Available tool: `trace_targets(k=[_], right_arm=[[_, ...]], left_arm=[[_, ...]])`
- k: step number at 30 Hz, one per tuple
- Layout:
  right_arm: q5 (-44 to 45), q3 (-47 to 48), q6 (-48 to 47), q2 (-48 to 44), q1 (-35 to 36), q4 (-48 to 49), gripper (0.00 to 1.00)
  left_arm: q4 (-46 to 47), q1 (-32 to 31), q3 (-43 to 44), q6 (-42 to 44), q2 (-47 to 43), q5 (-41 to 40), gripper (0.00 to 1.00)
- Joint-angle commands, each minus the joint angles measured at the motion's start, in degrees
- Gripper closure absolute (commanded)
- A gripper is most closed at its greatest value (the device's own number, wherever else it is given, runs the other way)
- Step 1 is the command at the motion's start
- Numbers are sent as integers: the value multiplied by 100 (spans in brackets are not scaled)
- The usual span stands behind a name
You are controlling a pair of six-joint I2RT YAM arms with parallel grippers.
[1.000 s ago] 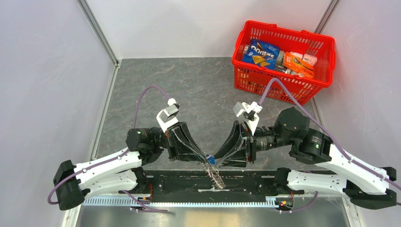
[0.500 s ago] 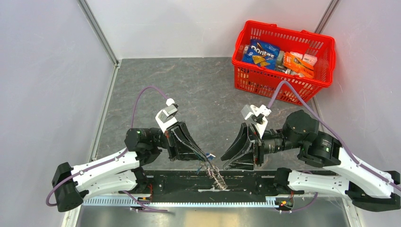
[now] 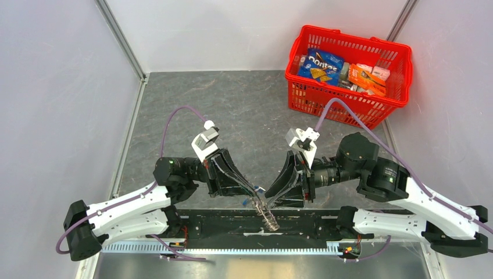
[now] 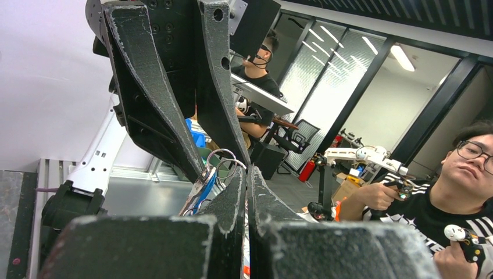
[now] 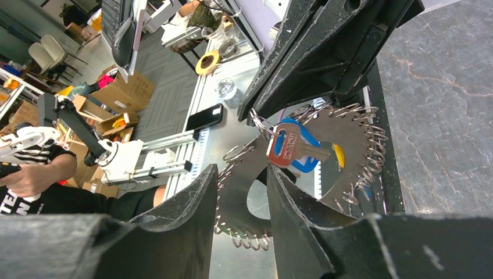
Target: Put the keys on the keyring
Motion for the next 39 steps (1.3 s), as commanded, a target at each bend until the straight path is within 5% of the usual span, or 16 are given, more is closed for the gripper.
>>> trace_targets(k=[1, 39], right_arm=[[-149, 231, 92, -44, 2, 298, 56], [419, 121, -13, 227, 5, 894, 59]], left_arm=[[126, -14, 68, 325, -141, -217, 98], [-148, -9, -14, 498, -407, -410, 98]])
